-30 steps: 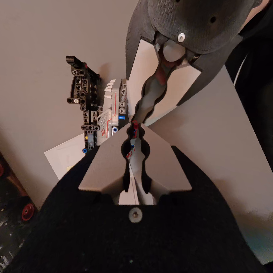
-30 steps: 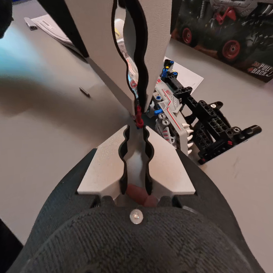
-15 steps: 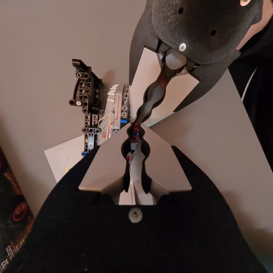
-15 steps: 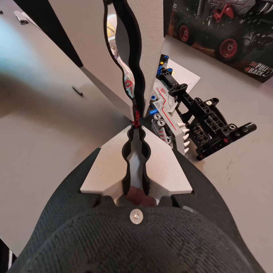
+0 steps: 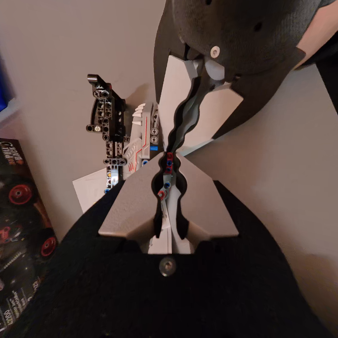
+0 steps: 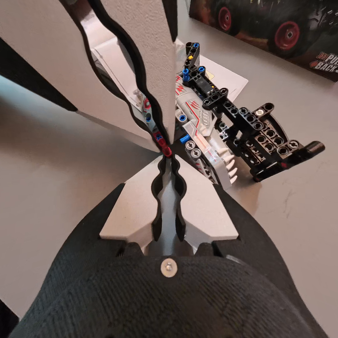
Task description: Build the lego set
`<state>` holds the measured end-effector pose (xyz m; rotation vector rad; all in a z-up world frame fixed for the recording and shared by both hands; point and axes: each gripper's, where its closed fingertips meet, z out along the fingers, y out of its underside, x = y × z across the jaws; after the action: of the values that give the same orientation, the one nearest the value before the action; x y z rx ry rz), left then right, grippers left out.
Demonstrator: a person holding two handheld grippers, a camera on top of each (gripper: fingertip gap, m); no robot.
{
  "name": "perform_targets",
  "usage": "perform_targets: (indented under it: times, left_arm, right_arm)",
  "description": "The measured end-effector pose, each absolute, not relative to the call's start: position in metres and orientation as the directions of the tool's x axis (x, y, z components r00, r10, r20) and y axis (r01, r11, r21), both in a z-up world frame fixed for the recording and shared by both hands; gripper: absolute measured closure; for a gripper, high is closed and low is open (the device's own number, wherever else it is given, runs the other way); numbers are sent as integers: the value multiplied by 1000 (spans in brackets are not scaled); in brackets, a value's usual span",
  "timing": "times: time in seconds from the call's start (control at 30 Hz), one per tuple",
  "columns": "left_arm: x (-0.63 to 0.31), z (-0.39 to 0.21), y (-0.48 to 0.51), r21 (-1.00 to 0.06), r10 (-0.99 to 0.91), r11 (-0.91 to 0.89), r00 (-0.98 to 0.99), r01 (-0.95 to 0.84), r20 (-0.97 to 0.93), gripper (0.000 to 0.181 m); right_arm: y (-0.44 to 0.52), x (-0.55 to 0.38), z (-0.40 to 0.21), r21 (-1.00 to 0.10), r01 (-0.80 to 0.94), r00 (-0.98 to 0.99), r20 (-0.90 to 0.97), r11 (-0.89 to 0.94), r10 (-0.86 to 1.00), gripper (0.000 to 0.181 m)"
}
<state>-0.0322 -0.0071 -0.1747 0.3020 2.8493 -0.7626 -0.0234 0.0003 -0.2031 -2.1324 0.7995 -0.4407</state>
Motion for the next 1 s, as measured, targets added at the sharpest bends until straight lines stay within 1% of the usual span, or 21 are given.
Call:
perform_targets:
  times: [0.07, 0.27, 0.43, 0.67, 0.87, 1.0]
  left_arm:
    - [-32, -175, -9, -464, 150, 854, -965, 235, -214, 178]
    - [-33, -174, -12, -503, 137, 839, -976, 207, -172, 178]
    - [-33, -174, -13, -571, 100, 806, -988, 152, -120, 179]
    - [-32, -174, -11, -583, 79, 798, -985, 154, -151, 178]
    - [-33, -175, -11, -570, 94, 801, -979, 182, -181, 178]
    - [-33, -175, -7, -611, 90, 774, -984, 167, -154, 178]
  right_arm:
    - [0, -23, -203, -782, -383, 738, 61, -492, -672, 177]
    - [1, -24, -203, -782, -387, 740, 52, -488, -670, 177]
    - [1, -24, -203, -784, -399, 742, 29, -476, -670, 177]
    - [1, -23, -203, -783, -415, 742, 3, -463, -671, 177]
    - [0, -23, -204, -780, -414, 741, 9, -468, -671, 177]
    - [1, -24, -204, -779, -413, 743, 11, -471, -669, 178]
